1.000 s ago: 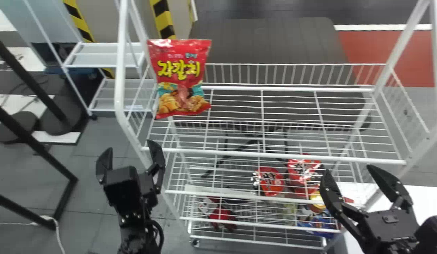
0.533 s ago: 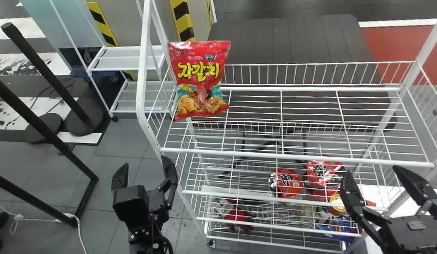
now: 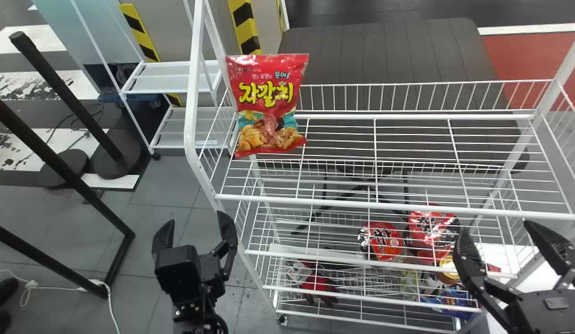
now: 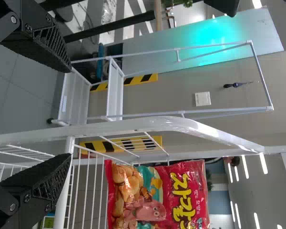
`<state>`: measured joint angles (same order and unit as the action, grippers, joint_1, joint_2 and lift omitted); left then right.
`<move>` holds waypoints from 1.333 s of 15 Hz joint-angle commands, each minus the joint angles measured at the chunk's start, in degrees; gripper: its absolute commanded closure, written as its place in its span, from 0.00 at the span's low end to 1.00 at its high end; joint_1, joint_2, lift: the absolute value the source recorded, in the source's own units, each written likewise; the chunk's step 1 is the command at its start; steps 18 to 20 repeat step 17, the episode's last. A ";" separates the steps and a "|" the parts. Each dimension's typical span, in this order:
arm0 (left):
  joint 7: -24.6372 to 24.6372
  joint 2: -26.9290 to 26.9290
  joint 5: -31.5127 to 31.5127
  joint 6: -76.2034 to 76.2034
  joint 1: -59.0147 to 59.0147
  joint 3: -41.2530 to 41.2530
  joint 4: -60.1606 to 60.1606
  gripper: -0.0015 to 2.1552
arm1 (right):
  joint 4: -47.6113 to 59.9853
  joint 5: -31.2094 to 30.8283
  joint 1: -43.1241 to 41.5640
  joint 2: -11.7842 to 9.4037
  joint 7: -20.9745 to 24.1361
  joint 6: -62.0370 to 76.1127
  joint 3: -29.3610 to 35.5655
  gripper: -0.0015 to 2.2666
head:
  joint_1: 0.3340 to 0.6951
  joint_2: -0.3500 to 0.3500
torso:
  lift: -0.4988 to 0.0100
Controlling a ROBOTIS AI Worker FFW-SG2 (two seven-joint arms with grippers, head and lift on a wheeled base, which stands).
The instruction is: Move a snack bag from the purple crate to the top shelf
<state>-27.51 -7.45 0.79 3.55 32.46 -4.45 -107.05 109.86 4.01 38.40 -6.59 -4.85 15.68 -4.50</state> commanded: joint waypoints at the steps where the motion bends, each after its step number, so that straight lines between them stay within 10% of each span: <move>1: 0.00 -0.29 0.00 0.01 0.32 0.06 -0.53 0.10 | 0.00 -0.06 0.01 0.08 0.01 0.00 -0.07 0.06 | 1.00 0.76 | 0.98; 20: 0.26 -0.81 0.00 0.01 0.32 -0.21 -0.79 0.10 | -0.09 0.03 -0.52 0.17 0.01 -0.17 -0.16 0.06 | 1.00 0.76 | 0.98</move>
